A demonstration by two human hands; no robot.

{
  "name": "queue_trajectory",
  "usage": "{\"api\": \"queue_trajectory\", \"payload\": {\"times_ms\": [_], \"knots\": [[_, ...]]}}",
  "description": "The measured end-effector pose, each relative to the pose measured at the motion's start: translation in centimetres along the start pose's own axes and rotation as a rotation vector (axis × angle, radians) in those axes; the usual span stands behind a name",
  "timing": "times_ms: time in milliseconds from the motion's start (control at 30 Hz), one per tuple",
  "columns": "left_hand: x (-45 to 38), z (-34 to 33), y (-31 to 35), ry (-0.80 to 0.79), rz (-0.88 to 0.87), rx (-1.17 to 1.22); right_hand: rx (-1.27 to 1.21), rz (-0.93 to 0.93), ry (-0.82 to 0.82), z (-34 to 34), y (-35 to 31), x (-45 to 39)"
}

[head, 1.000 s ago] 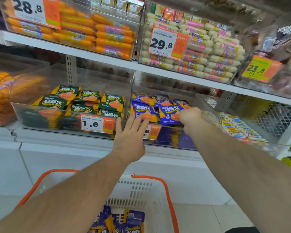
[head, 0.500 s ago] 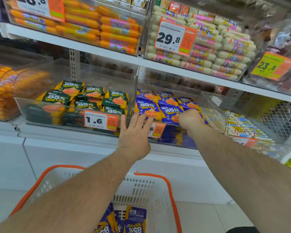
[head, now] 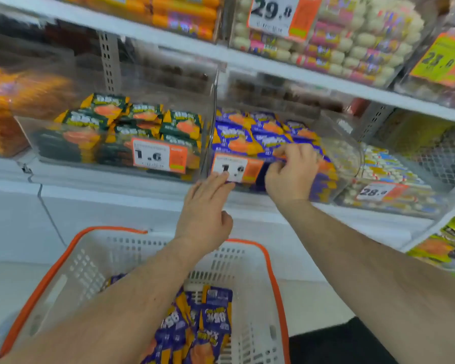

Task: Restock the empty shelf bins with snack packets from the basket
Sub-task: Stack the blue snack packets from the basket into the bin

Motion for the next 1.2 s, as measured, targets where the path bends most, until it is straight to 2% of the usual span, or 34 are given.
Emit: {"api": "queue_trajectory", "payload": {"times_ms": [33,100,167,233,333,400,433,533,633,733,800,1033,1200], "knots": [[1.8,-1.4,-1.9,-0.086,0.095,0.037,-0.048,0.036,-0.025,-1.1,-0.9,2.2],[5.2,-4.5,-5.8,-0.354,0.338,0.066,-0.168,-0.110,-0.132,-4.0,-1.1,7.4],[8.7,-7.4,-9.3,-0.599,0.514,0.035,-0.265,-0.489,-0.319,-7.3,0.5,14.2],[11.9,-9.5,-11.7,-0.784,0.613,0.022,-0.230,-0.820,-0.586,-10.4,2.1,22.6],[15.1,-10.8,-14.7,-0.867,0.735,0.017,-0.163,-1.040,-0.862,-11.9,3.2,32.3],[16.4,-11.5,-16.2,-0.881,0.800,0.022,-0.129,-1.107,-1.017,-12.2,3.8,36.9],[17.0,-12.0,-16.7,-0.890,0.823,0.025,-0.090,-1.080,-1.130,-12.6,4.2,38.9],[18.2,-13.3,-17.6,-0.918,0.863,0.031,0.094,-0.814,-1.457,-13.8,4.2,42.2],[19.0,-14.5,-18.3,-0.918,0.908,0.062,0.174,-0.623,-1.579,-14.9,3.9,43.6],[19.4,-15.4,-18.9,-0.925,0.925,0.068,0.136,-0.421,-1.672,-16.4,3.1,45.6],[19.7,-15.8,-19.3,-0.933,0.936,0.065,0.087,-0.405,-1.735,-16.8,2.5,47.5],[20.4,-16.4,-19.9,-0.958,0.952,0.031,0.138,-0.322,-1.684,-17.2,2.4,48.6],[20.2,-16.0,-19.4,-0.973,0.948,0.042,0.135,-0.134,-1.463,-16.1,0.6,44.7]]}}
Point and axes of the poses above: each hand's wrist, its own x-axis away from the middle knuckle, its own z-axis out of the back of the hand, y = z × x, the point moved 10 cm from there along -x, towards the middle knuckle, and after that the axes turned 11 degrees about z, right-handed, at the moved point
